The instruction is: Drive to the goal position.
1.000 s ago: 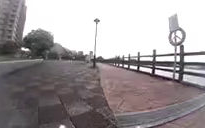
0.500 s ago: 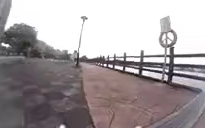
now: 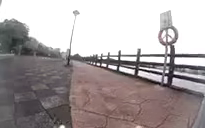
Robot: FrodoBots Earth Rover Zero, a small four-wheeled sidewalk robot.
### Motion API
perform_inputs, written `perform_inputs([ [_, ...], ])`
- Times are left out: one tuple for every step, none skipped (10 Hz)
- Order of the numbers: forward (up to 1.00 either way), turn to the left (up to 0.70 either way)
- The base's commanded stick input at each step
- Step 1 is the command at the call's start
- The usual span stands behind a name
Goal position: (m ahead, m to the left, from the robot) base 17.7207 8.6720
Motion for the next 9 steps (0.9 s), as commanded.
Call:
perform_inputs([
  [1.00, 0.07],
  [1.00, 0.07],
  [1.00, 0.07],
  [1.00, 0.07],
  [1.00, 0.07],
  [1.00, 0.07],
  [1.00, 0.07],
  [1.00, 0.07],
  [1.00, 0.07],
])
